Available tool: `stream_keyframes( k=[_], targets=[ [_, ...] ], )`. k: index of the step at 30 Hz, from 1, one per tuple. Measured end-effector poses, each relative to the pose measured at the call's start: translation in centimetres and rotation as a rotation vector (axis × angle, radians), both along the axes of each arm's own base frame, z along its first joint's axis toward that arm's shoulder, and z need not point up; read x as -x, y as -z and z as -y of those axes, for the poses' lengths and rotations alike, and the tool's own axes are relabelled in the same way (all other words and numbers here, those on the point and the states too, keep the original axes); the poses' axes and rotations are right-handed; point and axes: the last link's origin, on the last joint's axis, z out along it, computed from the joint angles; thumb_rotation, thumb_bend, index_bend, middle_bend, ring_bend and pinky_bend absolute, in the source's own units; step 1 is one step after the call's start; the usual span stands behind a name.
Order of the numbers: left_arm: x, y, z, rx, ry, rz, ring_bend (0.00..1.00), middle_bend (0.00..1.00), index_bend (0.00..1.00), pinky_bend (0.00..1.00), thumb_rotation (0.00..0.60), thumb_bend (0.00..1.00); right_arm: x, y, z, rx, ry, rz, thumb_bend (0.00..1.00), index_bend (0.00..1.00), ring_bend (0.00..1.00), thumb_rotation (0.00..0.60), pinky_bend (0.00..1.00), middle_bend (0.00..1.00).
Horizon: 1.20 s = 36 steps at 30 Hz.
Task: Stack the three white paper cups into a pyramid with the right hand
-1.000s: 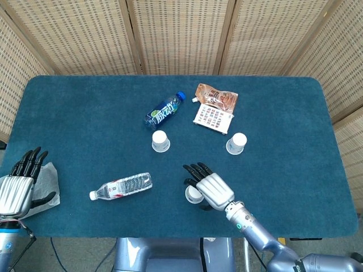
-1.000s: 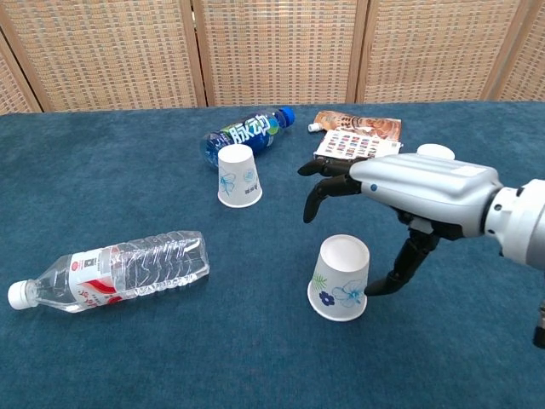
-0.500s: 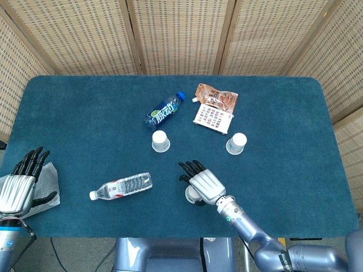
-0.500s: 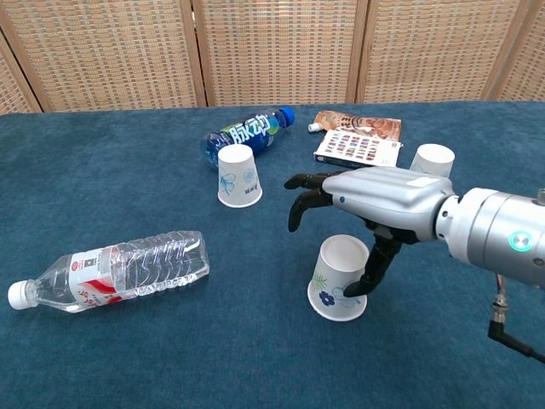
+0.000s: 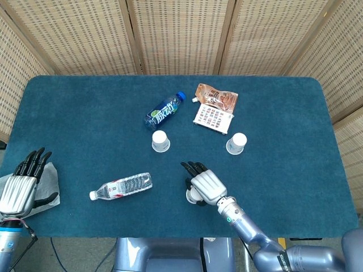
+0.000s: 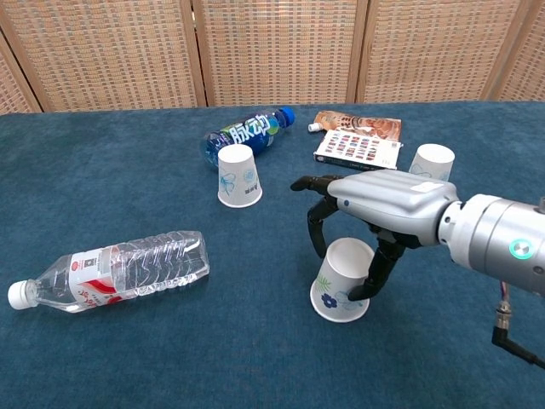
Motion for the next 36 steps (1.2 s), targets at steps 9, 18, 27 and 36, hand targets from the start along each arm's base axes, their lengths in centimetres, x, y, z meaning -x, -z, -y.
stream_keyframes(
  k=[9,18,27,36],
  targets=[
    [0.0,0.0,0.0,0.001,0.003,0.002,0.00,0.00,0.03,0.16,0.600,0.11,-0.1,-0.2,0.0,0.006,0.001,0.013,0.17,0.59,0.00,0.600,0.18,0.10],
    [0.0,0.0,-0.1,0.004,0.001,0.000,0.00,0.00,0.03,0.16,0.600,0.11,-0.4,-1.6,1.0,0.059,-0.001,0.028,0.17,0.59,0.00,0.600,0.18,0.10],
    [0.0,0.1,-0.2,0.005,0.001,-0.003,0.00,0.00,0.03,0.16,0.600,0.11,-0.8,-3.5,3.7,0.138,0.029,0.049,0.17,0.59,0.00,0.600,0.18,0.10],
    [-0.1,0.2,-0.2,0.003,0.000,-0.008,0.00,0.00,0.03,0.16,0.600,0.11,-2.0,-4.3,6.6,0.169,0.055,0.043,0.17,0.59,0.00,0.600,0.18,0.10]
  ],
)
